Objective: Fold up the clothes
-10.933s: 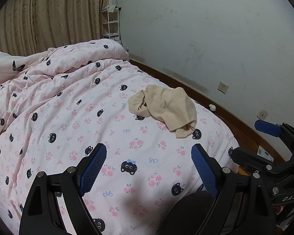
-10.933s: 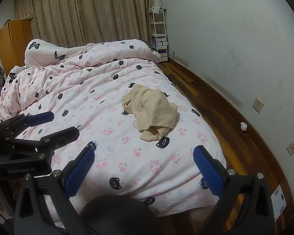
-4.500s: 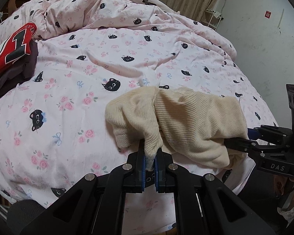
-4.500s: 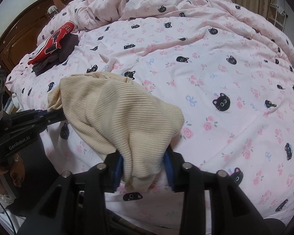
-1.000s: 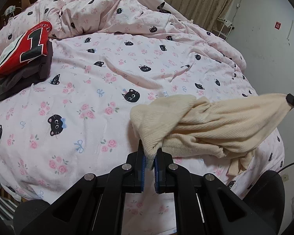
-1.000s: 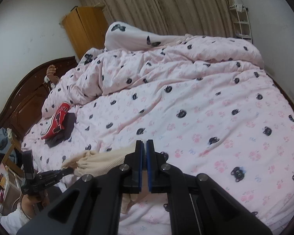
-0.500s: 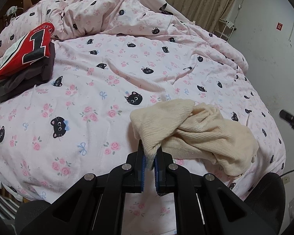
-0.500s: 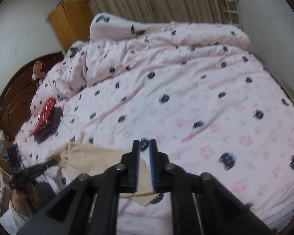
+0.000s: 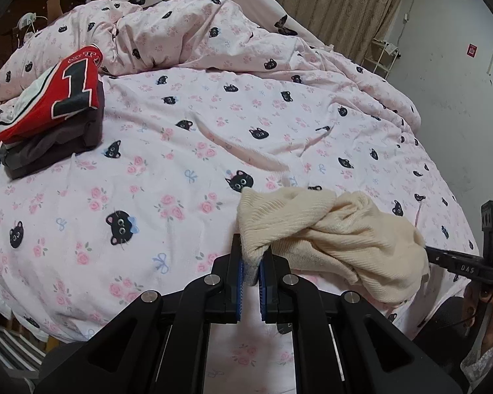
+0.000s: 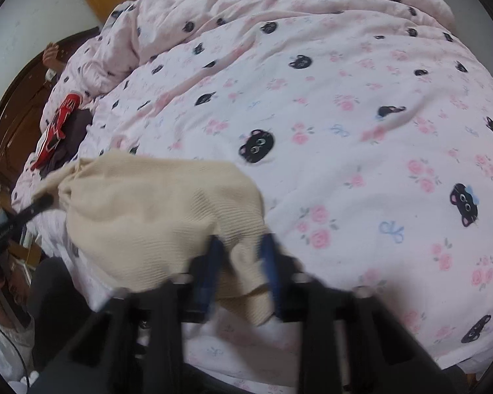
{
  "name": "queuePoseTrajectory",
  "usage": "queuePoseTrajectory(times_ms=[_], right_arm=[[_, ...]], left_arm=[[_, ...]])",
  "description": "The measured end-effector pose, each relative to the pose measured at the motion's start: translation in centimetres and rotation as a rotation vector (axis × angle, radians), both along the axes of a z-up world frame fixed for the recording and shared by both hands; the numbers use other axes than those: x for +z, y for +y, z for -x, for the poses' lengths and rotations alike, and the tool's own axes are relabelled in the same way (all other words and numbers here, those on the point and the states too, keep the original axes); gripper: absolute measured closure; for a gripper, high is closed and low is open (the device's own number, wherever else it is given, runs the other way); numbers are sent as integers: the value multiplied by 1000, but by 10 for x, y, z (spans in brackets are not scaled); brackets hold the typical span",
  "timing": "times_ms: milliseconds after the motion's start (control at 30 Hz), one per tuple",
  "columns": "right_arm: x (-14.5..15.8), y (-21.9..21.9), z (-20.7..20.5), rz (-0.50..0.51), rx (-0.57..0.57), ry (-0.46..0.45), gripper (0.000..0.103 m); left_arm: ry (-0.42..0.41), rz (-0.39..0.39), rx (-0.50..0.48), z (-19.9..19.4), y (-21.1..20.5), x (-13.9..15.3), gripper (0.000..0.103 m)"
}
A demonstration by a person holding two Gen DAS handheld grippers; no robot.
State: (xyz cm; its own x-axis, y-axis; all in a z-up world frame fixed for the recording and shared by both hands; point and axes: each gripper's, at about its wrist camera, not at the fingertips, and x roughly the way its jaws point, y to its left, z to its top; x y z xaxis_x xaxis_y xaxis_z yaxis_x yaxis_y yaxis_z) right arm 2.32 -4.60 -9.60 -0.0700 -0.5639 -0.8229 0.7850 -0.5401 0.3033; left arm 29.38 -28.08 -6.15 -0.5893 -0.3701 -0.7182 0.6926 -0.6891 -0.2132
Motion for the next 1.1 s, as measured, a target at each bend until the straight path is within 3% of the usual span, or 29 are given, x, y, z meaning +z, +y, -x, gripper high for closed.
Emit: queuePoseTrajectory(times_ms=[167,467,733,1100], right_arm=[[32,11,6,116,-19,-7,98],[99,50,27,323,-78,9,98],[119,74,35,386,-119,33,98],[135,79,42,463,-131,37,98]], left_arm=[[-9,99,13,-2,-5,25,97],[47,184,1,18,-21,70,96],[95,291,-56,50,-11,114,96],[141,330,-10,54,-18,137,96]])
